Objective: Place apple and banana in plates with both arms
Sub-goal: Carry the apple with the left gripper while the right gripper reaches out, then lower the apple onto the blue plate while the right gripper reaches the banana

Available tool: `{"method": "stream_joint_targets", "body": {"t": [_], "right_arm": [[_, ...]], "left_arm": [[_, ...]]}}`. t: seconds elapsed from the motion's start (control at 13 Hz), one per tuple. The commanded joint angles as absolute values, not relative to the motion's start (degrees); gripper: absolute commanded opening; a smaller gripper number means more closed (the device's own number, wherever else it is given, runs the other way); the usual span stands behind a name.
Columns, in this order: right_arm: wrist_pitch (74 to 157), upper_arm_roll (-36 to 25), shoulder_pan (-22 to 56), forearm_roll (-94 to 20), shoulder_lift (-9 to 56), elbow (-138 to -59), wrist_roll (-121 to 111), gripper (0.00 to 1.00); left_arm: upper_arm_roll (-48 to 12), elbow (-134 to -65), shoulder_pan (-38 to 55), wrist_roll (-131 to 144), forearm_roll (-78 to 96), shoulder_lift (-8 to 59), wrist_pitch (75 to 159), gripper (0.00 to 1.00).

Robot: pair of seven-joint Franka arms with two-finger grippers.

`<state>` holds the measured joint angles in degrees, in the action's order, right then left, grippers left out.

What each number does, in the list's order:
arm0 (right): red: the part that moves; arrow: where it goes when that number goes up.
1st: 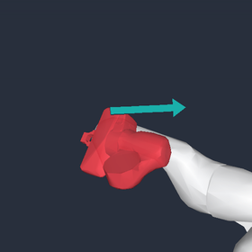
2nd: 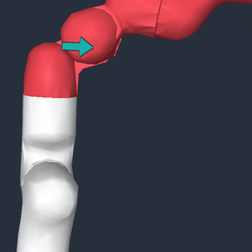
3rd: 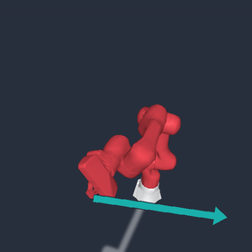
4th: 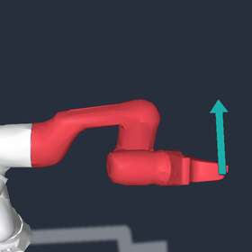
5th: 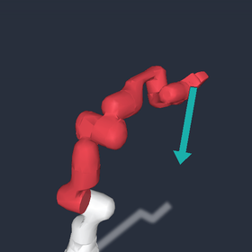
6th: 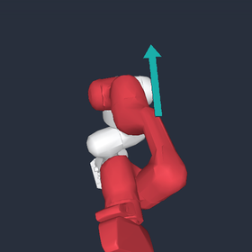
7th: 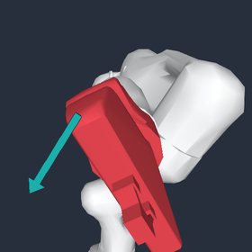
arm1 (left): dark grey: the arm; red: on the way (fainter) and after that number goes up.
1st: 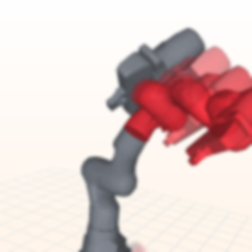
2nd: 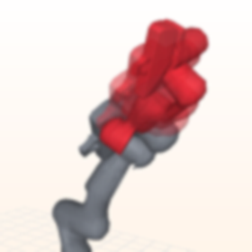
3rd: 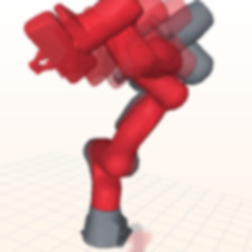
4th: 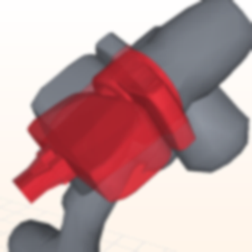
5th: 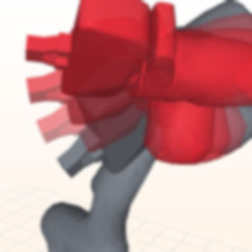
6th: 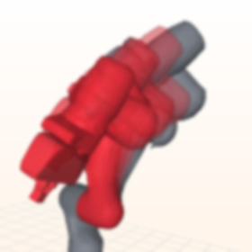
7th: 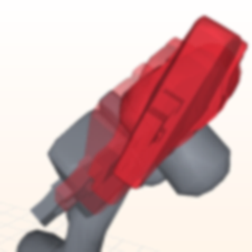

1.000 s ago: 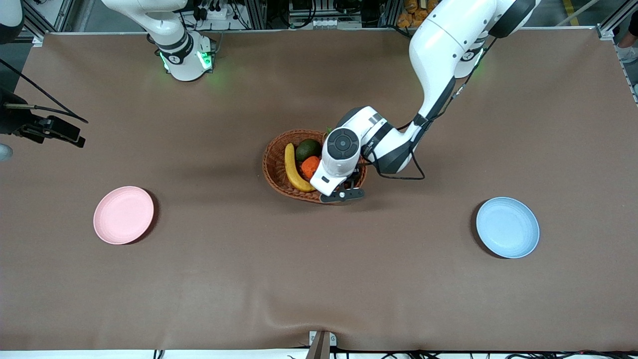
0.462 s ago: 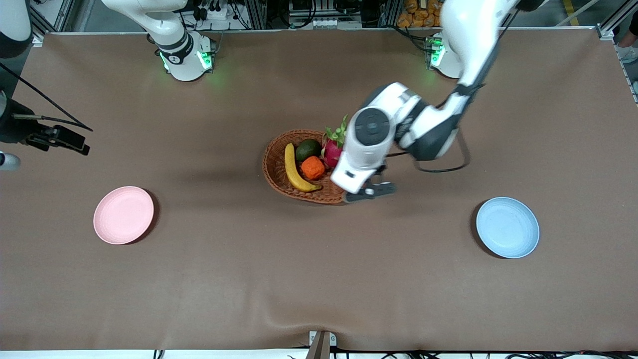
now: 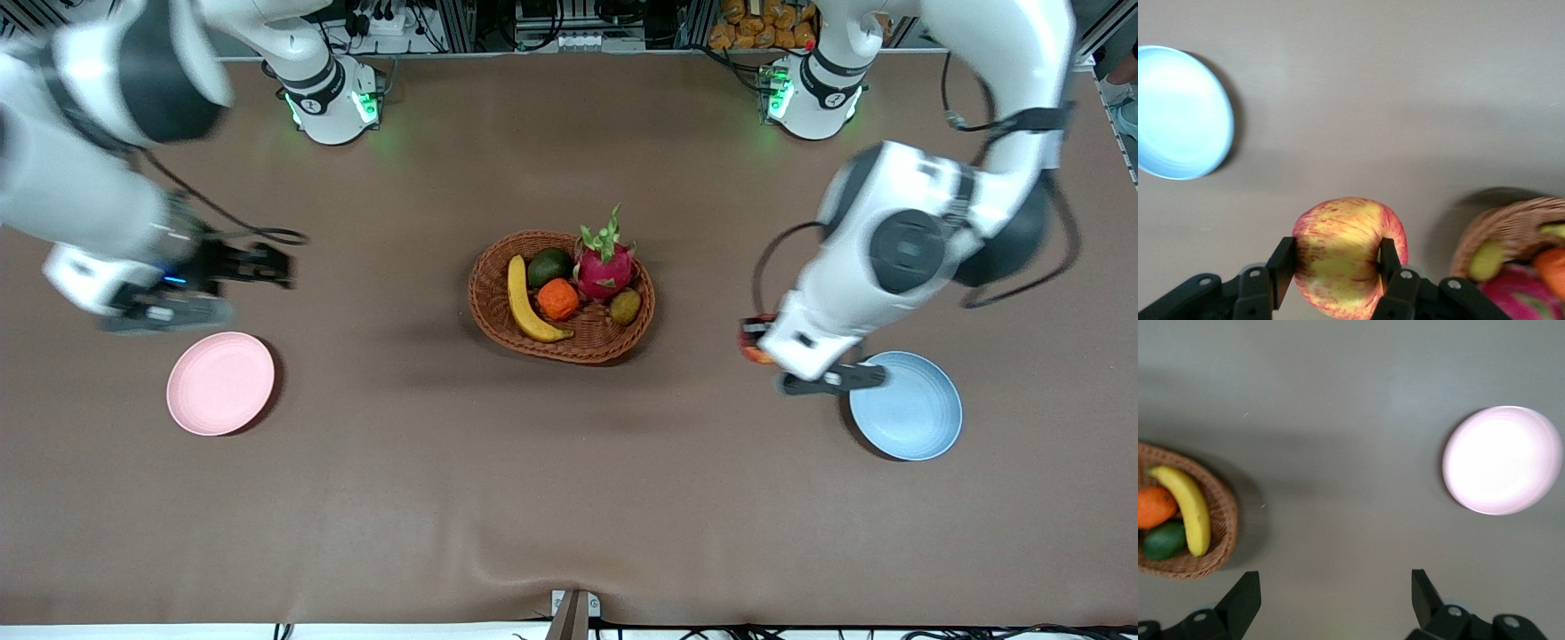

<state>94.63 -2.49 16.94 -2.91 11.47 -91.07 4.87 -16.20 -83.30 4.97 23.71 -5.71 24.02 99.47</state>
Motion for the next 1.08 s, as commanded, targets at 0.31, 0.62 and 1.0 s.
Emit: {"method": "stream_joint_targets", "body": {"t": [0.31, 0.62, 1.0], "right_arm": [[100.10, -3.16, 25.49, -7.55, 24.86, -86.66, 4.92, 1.00], [103.25, -3.08, 28.73, -7.56, 29.69, -86.31, 4.83, 1.00], [103.89, -2.64, 37.69, -6.95, 29.36, -81.65, 3.96, 1.00]], "left_arm": [[-16.79, -89.81, -8.16, 5.99, -5.10, 23.46, 99.22, 0.00], [-16.79, -99.03, -13.61, 0.89, -5.27, 23.73, 108.87, 0.00], [-16.79, -99.93, -20.21, -11.67, -5.71, 27.50, 118.54, 0.00]]}}
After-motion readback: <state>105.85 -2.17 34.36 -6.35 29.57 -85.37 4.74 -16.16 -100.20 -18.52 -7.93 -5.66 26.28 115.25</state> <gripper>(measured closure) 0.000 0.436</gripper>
